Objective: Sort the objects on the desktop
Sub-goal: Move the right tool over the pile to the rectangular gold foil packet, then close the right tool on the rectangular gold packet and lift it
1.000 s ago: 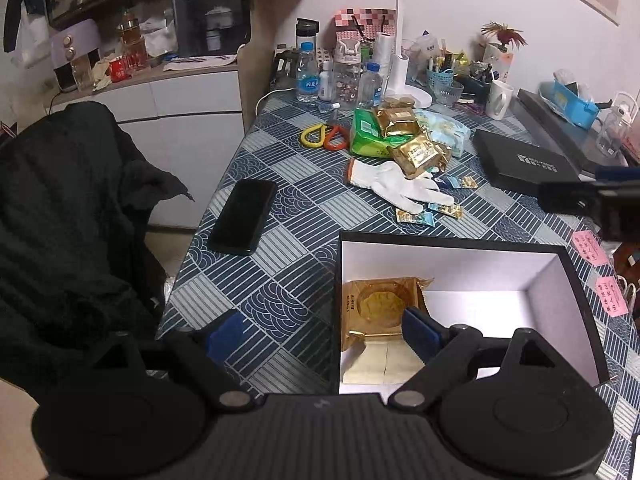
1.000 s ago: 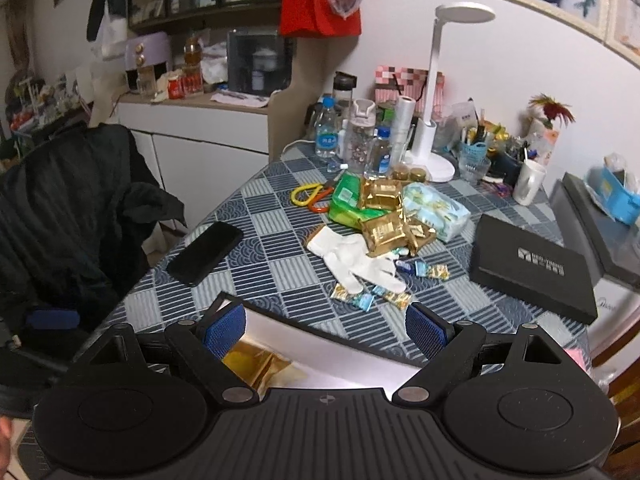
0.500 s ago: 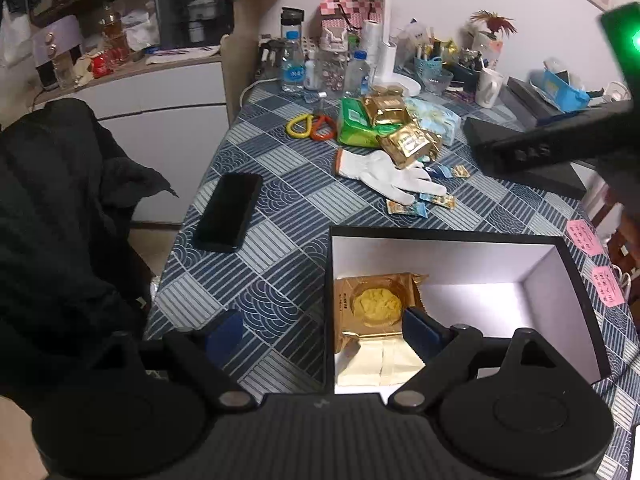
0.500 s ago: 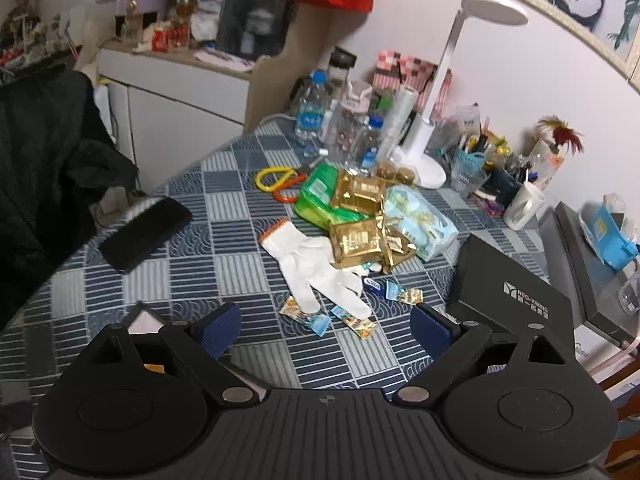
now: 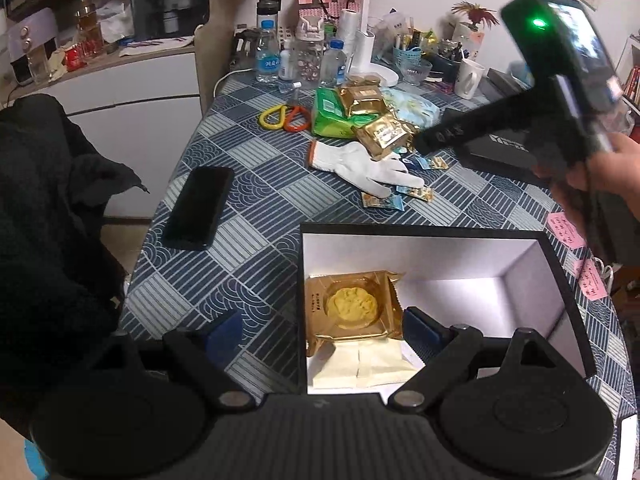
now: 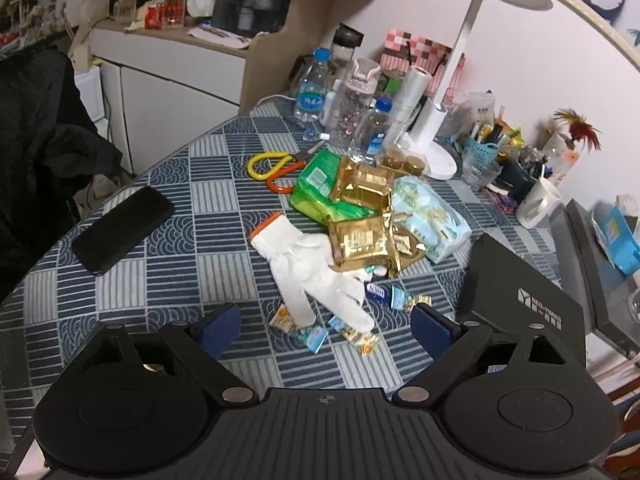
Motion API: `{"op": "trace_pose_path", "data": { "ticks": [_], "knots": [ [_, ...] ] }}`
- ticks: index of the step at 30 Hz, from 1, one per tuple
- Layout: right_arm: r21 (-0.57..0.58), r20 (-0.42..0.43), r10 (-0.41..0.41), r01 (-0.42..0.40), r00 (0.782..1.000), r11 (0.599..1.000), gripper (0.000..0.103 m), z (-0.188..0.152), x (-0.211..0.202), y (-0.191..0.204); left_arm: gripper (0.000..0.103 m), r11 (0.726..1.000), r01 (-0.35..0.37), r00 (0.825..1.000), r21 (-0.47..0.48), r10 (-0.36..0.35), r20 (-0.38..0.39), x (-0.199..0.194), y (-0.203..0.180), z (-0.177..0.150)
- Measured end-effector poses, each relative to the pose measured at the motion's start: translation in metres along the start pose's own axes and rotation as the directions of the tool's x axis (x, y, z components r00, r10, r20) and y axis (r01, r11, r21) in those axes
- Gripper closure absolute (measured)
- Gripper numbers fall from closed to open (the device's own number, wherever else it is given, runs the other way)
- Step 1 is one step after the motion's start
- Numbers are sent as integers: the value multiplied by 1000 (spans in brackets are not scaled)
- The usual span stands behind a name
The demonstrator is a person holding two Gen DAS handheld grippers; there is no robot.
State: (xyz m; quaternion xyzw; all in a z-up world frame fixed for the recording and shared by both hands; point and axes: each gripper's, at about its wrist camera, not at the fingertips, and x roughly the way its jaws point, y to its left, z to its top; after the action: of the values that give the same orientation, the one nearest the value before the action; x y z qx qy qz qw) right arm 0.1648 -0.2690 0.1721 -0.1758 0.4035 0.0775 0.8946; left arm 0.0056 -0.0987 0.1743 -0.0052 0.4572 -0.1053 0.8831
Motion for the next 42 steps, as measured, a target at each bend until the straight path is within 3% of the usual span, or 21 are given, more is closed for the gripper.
{"op": "trace_pose_path", "data": {
  "ticks": [4,15,27,32,35,36,42],
  "knots": [
    [-40,-2,3,-3,1000,999,3,17,25,-2,0,999,25,1000,-23,-25,-17,5,2,-2],
    [-89,-76,-14,7,997,996,0,66,130,-14,0,994,14,997,-109,-22,-70,28,15,-5],
    [33,-197,14,-8,980,999,0,69,235,-32,0,987,14,988,-158,-38,-150,60,18,-9],
    [0,-234,-39,41,971,999,1,61,260,-29,0,984,16,985,-175,-45,-167,68,19,-9],
    [-3,-209,-76,78,975,997,14,55,265,-30,0,984,10,983,-179,-42,-176,71,20,-9],
    [5,-194,-84,86,977,996,27,53,264,-32,0,984,8,983,-180,-40,-177,71,21,-9],
    [62,-143,-98,108,985,992,32,57,243,-43,0,984,8,985,-179,-38,-166,68,19,-7]
  ]
}}
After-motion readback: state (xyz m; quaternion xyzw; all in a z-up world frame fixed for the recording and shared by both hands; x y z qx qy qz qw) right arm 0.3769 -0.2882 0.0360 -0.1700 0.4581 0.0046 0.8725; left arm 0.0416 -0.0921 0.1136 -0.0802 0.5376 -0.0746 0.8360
